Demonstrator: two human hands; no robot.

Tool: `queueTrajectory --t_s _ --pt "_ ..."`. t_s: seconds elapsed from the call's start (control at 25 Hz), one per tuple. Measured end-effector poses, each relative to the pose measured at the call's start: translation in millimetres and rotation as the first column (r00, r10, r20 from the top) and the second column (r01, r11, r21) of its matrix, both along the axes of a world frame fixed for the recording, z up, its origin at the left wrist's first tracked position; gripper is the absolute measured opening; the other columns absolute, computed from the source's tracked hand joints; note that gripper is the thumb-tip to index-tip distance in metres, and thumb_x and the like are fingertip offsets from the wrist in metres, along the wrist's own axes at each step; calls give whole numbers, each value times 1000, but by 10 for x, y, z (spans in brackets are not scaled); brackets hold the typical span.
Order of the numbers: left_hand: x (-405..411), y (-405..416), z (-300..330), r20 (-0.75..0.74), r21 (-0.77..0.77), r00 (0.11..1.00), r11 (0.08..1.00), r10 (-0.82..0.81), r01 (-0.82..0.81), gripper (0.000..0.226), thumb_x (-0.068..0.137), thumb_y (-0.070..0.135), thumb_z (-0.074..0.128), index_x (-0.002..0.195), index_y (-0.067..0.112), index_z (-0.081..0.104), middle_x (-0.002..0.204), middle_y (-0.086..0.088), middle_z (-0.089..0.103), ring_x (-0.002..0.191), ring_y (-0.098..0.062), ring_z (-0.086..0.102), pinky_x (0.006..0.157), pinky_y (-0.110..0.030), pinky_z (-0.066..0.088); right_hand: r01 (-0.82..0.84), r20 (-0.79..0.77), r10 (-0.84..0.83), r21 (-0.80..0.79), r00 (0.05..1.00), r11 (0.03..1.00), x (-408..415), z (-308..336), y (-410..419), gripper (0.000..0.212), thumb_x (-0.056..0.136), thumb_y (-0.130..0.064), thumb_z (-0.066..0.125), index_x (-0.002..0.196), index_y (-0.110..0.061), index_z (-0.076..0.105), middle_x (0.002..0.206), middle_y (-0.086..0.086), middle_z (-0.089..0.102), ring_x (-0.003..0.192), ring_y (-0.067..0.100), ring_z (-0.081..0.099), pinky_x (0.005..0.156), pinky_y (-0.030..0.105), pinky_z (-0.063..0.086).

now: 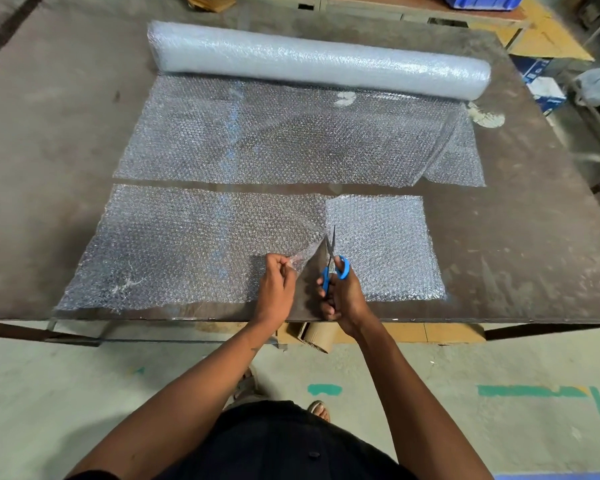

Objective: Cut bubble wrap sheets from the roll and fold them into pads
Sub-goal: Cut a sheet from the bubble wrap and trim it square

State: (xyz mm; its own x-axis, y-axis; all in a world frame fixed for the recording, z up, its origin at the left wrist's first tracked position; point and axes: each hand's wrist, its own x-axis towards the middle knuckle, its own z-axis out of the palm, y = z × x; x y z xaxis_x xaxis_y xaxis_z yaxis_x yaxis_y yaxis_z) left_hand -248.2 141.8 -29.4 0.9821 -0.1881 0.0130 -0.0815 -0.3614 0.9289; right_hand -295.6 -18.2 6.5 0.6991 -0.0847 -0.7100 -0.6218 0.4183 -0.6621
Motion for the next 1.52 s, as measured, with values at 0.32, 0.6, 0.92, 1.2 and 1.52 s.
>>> queueTrajectory --t_s 0.32,0.6,0.92,1.2,1.52 --pt "12 39 8 -74 -13 997 999 30 -32 7 110 13 46 111 12 40 83 1 58 57 -3 56 45 -22 40 -4 -16 5 18 1000 1000 53 42 -81 66 100 -75 41 89 -13 61 68 -2 48 41 11 27 43 23 12" --pt "28 32 38 -125 -1 991 999 37 -37 7 111 18 46 112 13 41 90 -9 62 67 -28 63 49 -42 46 2 -9 -1 20 1000 1000 242 31 -111 64 101 -74 42 91 -14 61 69 -2 49 39 10 27 39 20 13" --pt "21 69 54 -128 6 992 1000 -13 14 7 110 18 46 110 14 41 87 -11 61 67 -36 63 55 -56 49 -9 65 19 -144 998 989 242 -107 -95 45 108 -54 51 101 -10 61 71 1 52 41 11 28 37 21 21" --pt "20 59 60 -181 -7 983 999 34 -36 3 110 15 45 109 16 43 89 -16 65 75 -37 66 61 -55 50 -17 17 20 -146 1000 989 210 -61 -59 60 103 -68 45 89 -13 63 67 1 52 40 14 29 40 23 15" --pt "43 25 70 -206 -54 972 991 112 -126 2 111 12 43 109 12 42 90 -8 60 69 -5 60 53 -15 43 21 -5 -21 -35 1000 999 223 18 -86 68 99 -77 40 87 -13 62 66 -1 49 40 12 29 39 20 15"
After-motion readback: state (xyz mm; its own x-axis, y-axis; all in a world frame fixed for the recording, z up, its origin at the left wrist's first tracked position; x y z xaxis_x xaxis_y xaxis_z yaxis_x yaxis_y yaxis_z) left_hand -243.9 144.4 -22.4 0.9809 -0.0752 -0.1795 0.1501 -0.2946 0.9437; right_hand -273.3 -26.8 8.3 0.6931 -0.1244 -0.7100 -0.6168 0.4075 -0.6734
